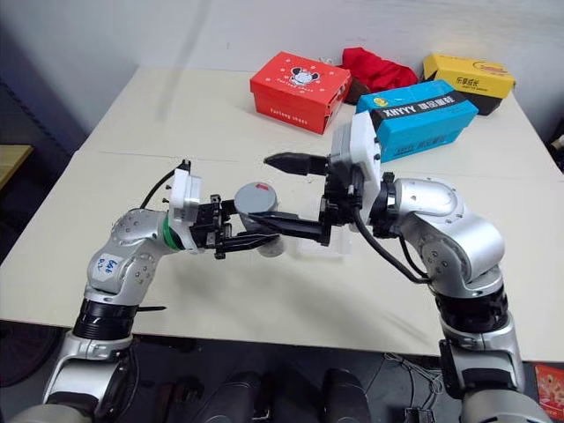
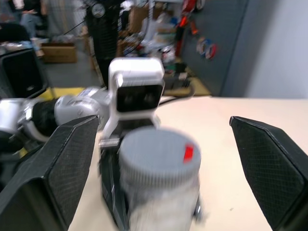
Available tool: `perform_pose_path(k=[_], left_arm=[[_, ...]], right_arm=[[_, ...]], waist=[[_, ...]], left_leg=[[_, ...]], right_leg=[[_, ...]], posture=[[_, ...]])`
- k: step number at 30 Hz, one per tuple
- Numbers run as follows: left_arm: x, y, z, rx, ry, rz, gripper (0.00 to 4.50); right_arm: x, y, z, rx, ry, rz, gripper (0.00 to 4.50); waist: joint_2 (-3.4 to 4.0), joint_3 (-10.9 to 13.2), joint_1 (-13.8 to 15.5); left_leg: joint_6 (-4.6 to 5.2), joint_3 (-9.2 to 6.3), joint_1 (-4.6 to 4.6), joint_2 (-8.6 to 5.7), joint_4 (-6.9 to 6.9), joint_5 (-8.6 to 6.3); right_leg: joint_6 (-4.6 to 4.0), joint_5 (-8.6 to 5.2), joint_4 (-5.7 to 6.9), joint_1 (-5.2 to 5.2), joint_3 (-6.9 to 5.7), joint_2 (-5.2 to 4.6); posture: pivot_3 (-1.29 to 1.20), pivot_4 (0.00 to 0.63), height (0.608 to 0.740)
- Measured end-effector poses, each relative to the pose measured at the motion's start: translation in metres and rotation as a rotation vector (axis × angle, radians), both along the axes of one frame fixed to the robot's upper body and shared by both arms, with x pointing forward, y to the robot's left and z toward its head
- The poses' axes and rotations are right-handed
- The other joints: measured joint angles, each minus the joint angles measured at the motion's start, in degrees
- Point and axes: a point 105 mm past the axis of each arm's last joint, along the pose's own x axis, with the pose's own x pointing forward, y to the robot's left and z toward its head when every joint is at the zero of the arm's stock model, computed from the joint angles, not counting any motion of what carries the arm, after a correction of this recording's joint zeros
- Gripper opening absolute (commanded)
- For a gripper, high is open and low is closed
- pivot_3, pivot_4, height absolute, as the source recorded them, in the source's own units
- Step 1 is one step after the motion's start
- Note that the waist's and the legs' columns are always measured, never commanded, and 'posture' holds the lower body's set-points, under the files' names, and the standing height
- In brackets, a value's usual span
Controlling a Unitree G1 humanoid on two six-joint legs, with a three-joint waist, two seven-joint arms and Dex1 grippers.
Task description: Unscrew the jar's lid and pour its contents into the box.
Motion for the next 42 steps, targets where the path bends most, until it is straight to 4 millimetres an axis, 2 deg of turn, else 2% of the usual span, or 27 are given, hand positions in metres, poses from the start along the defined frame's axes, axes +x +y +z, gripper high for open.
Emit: perform_pose_path(k=[9,12,24,42], left_arm=[[-0.003,-0.018,-0.007,0.007,0.004,-0.026,2.34],[-0.003,-0.018,-0.006,0.012,-0.005,-0.016,2.34],[-0.002,-0.012,-0.01,0.043,-0.025,0.013,2.34],[-0.006,-0.005,-0.017,0.068,-0.029,-0.003,2.34]], right_arm=[[0.008,0.012,-0.012,-0.038,-0.009,-0.056,4.44],[0.013,0.015,-0.02,-0.047,0.01,-0.073,4.44],[0.018,0.014,-0.026,-0.049,0.051,-0.043,4.44],[0.014,-0.036,-0.035,-0.027,0.13,-0.053,4.44]], waist=[[0.0,0.0,0.0],[0.0,0.0,0.0],[0.0,0.0,-0.1],[0.0,0.0,0.2]], left_leg=[[0.0,0.01,0.0,0.0,-0.01,0.0],[0.0,0.01,0.0,0.0,-0.01,0.0],[0.0,0.01,0.0,0.0,-0.01,0.0],[0.0,0.01,0.0,0.0,-0.01,0.0]], right_leg=[[0.0,0.0,0.0,-0.01,0.0,0.0],[0.0,0.0,0.0,-0.01,0.0,0.01],[0.0,0.0,0.0,-0.01,0.0,0.0],[0.0,0.0,-0.03,-0.01,0.0,0.0]], posture=[[0.0,0.15,0.74],[0.0,0.15,0.74],[0.0,0.15,0.74],[0.0,0.15,0.74]])
